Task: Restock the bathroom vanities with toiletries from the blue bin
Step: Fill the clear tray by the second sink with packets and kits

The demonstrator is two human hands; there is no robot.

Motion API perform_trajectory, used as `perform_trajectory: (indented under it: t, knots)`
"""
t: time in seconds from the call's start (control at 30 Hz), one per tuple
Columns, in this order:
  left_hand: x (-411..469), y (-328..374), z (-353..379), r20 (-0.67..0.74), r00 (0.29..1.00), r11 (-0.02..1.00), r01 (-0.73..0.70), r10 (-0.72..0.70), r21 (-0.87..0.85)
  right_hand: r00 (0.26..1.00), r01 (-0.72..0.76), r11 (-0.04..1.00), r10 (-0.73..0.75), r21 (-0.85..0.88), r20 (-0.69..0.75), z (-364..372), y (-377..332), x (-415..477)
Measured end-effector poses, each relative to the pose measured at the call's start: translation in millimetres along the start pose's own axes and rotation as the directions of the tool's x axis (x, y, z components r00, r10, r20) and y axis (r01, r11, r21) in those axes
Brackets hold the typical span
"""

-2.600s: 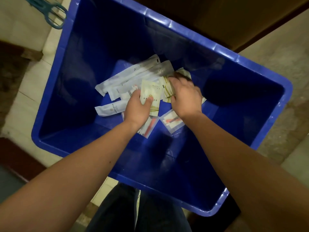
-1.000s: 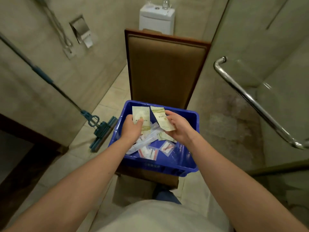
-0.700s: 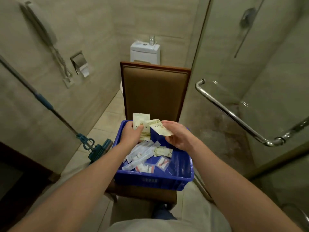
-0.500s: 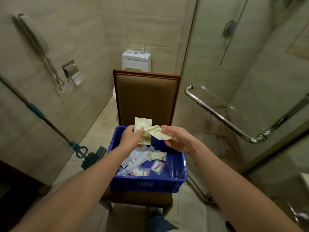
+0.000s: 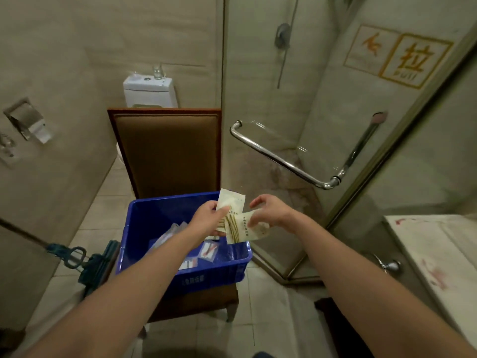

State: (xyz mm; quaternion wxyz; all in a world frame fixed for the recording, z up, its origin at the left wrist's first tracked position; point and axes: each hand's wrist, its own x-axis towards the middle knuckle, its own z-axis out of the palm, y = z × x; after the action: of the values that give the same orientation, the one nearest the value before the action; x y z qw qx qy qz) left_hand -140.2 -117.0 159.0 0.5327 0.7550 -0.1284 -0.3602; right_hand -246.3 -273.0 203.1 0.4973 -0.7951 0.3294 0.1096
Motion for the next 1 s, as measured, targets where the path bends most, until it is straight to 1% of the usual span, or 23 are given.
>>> perform_trajectory:
  t: [0.13, 0.2, 0.3, 0.4, 0.5, 0.6, 0.7, 0.83, 1.0]
  knots:
    - [-3, 3, 31, 0.179, 0.984, 1.000, -0.009, 0.012, -0.015, 0.973, 0.001, 0.999, 0.012, 0.054, -0.231, -15, 28, -11]
    - [-5, 5, 46, 0.243, 0.970, 1.000, -0.012, 0.015, -0.014, 0.955, 0.006, 0.994, 0.026, 0.107, -0.296, -24, 42, -16]
    - [-7, 9, 70, 0.296, 0.955, 1.000, -0.015, 0.017, -0.009, 0.932, 0.017, 0.985, 0.045, 0.169, -0.359, -37, 61, -26]
    - [-12, 13, 98, 0.315, 0.949, 1.000, -0.010, 0.013, -0.010, 0.915, 0.025, 0.973, 0.070, 0.229, -0.396, -51, 83, -38]
    - [-18, 18, 131, 0.285, 0.959, 1.000, 0.008, -0.003, -0.017, 0.898, 0.048, 0.943, 0.103, 0.330, -0.427, -67, 106, -56]
    - [-25, 23, 168, 0.252, 0.968, 0.998, 0.027, -0.011, -0.060, 0.887, 0.063, 0.865, 0.180, 0.497, -0.426, -83, 132, -78]
    - [-35, 30, 210, 0.244, 0.970, 0.995, 0.025, 0.000, -0.101, 0.886, 0.065, 0.807, 0.224, 0.588, -0.406, -99, 161, -99]
    - [-51, 38, 266, 0.265, 0.964, 0.997, 0.005, 0.017, -0.080, 0.866, 0.060, 0.806, 0.252, 0.589, -0.432, -123, 200, -129]
    - [-69, 41, 332, 0.364, 0.931, 0.999, -0.032, 0.032, -0.004, 0.816, 0.047, 0.874, 0.246, 0.485, -0.523, -155, 245, -167]
